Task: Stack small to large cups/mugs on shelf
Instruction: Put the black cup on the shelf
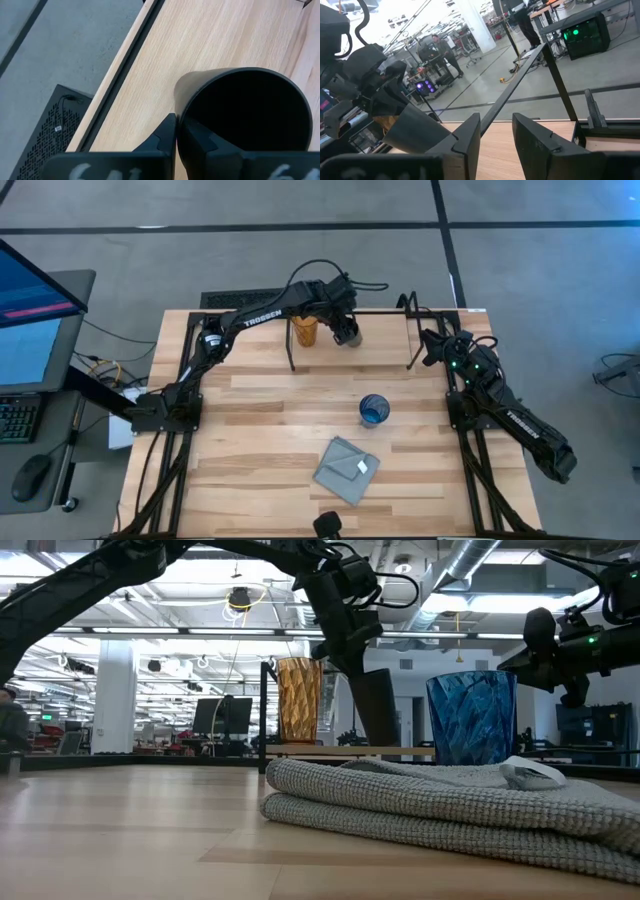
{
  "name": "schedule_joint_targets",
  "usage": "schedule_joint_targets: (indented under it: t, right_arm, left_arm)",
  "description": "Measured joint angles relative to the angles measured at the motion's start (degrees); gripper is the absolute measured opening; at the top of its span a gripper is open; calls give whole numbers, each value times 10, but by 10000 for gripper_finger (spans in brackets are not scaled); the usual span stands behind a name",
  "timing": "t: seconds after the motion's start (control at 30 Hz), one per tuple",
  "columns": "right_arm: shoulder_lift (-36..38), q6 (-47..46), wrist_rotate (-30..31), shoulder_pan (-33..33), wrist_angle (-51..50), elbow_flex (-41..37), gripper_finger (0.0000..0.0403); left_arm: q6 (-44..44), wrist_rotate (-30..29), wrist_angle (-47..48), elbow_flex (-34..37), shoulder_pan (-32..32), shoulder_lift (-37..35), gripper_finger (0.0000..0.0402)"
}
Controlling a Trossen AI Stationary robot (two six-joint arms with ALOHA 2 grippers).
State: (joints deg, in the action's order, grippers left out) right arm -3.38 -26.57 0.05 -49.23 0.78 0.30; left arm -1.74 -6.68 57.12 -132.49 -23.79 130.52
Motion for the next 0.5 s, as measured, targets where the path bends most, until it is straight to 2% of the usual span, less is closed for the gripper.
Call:
schedule_joint_targets:
  t: [0.37, 0.5]
  right_arm:
    - [0, 0, 0, 0, 0, 0, 136]
    - [0, 0, 0, 0, 0, 0, 136]
  left_arm:
    - [-16, 6, 0, 0, 1, 0, 7]
    - [-7, 7, 0, 0, 1, 0, 25]
